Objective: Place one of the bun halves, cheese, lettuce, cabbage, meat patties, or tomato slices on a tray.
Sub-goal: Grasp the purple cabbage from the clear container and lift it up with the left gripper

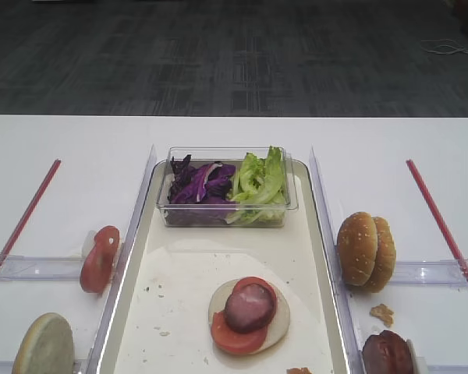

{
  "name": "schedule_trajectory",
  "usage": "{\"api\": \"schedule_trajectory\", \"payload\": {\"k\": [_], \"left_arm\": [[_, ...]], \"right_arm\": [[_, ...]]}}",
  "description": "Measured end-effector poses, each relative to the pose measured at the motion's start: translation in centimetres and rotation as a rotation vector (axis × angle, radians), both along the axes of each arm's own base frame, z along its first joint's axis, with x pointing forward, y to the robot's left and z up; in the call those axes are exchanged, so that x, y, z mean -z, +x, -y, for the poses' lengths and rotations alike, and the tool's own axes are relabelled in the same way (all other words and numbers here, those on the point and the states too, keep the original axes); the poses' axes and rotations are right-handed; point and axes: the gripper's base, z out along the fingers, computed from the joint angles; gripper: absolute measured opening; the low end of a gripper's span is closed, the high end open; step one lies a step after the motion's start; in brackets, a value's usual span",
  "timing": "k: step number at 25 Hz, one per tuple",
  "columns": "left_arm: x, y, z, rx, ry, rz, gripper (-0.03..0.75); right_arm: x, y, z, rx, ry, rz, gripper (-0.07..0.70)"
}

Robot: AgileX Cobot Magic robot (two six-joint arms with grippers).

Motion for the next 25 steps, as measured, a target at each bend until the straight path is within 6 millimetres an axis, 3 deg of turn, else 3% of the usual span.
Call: {"api": "schedule_trajectory", "payload": {"k": [25], "left_arm": [[0.0, 0.0, 0.0, -0.001, -0.001, 0.0, 0.306]], "right_arm": [[0.0, 0.0, 0.0, 0.0, 0.0, 0.0, 0.436]]}}
